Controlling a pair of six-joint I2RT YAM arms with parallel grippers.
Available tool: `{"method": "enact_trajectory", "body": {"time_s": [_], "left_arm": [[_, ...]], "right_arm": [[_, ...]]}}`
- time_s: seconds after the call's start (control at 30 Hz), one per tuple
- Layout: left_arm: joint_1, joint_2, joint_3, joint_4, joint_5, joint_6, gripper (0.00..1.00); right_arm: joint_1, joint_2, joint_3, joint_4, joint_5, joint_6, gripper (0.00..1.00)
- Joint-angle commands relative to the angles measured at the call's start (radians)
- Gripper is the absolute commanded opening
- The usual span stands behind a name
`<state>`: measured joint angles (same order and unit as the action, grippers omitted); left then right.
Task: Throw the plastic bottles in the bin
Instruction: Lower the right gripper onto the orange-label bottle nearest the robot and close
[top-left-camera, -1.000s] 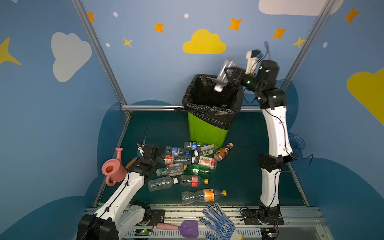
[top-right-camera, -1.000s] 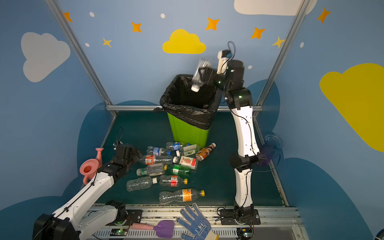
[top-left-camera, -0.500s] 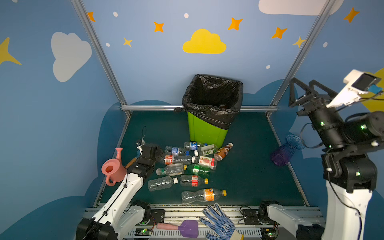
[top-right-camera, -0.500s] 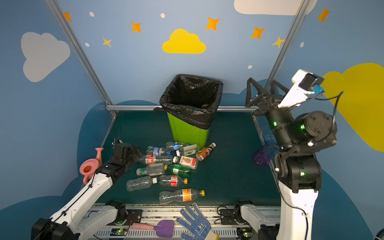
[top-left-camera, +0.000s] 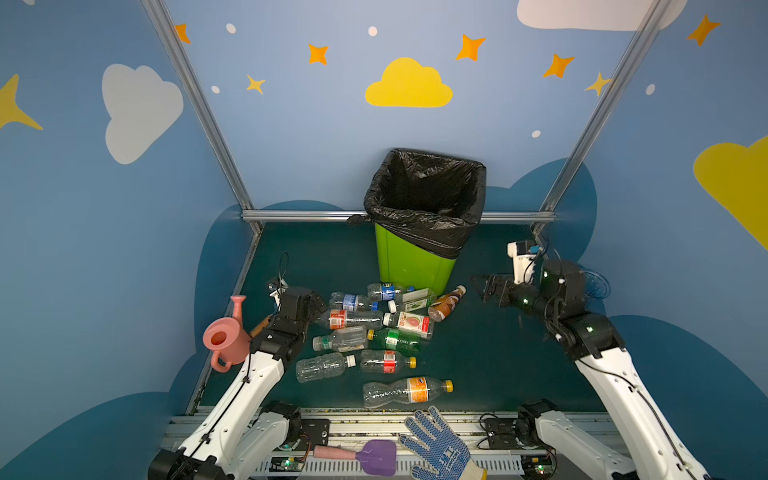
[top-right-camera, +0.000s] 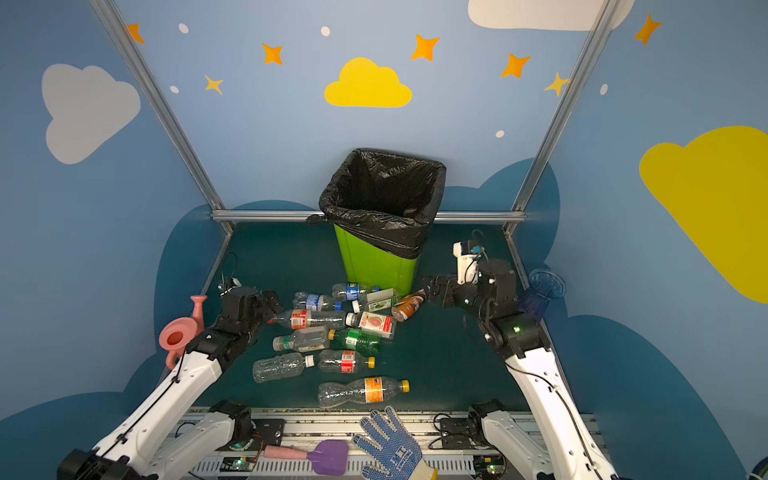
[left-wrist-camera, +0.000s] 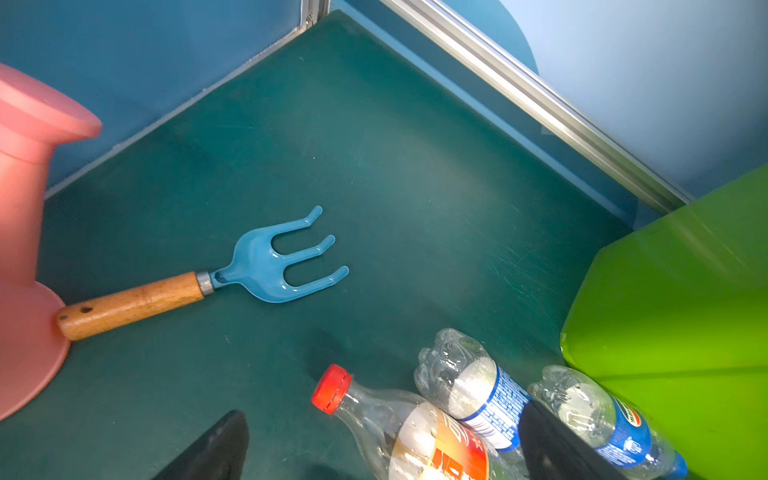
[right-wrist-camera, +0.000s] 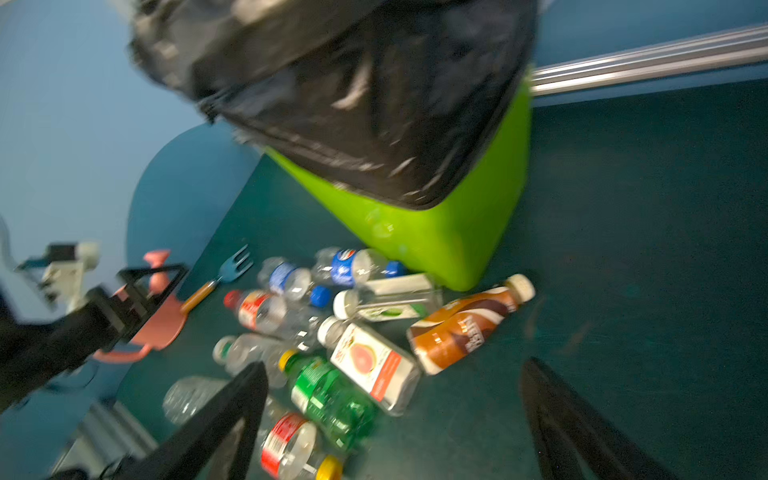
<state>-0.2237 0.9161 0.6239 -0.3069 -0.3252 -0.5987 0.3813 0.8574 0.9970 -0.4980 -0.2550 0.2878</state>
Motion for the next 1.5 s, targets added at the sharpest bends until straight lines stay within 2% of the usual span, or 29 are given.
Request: {"method": "enact_trajectory", "body": {"time_s": [0.0, 0.2, 0.3, 0.4, 0.57, 0.97, 1.13, 1.33, 1.47], "left_arm": [[0.006, 0.002, 0.005, -0.005, -0.032, 0.021, 1.00], [0.009, 0.000, 0.017, -0.029, -0.038, 0.011, 1.00], [0.010, -0.004, 0.016, -0.032, -0.029, 0.010, 1.00], [0.009, -0.009, 0.016, -0.037, -0.029, 0.008, 1.00], [0.009, -0.024, 0.007, -0.041, -0.029, 0.006, 1.00], [0.010, -0.052, -0.013, -0.055, -0.040, 0.005, 1.00], [0.010, -0.054, -0.013, -0.054, -0.039, 0.005, 1.00], [0.009, -0.055, -0.020, -0.060, -0.043, 0.006, 1.00], [0.009, -0.067, -0.026, -0.063, -0.049, 0.009, 1.00]], "right_arm": [[0.105, -0.016, -0.080, 0.037, -0.023, -0.052, 0.89], [0.463, 0.044, -0.130, -0.015, 0.175, -0.123, 0.81], [0.606, 0.110, -0.124, -0.054, 0.227, -0.170, 0.80], [0.714, 0.194, -0.105, -0.109, 0.263, -0.217, 0.79], [0.834, 0.311, -0.088, -0.145, 0.264, -0.267, 0.82], [0.946, 0.564, -0.040, -0.173, 0.255, -0.312, 0.76], [0.961, 0.662, -0.010, -0.188, 0.281, -0.337, 0.76], [0.984, 0.755, 0.055, -0.212, 0.260, -0.367, 0.71], [1.003, 0.822, 0.093, -0.261, 0.270, -0.391, 0.74]]}}
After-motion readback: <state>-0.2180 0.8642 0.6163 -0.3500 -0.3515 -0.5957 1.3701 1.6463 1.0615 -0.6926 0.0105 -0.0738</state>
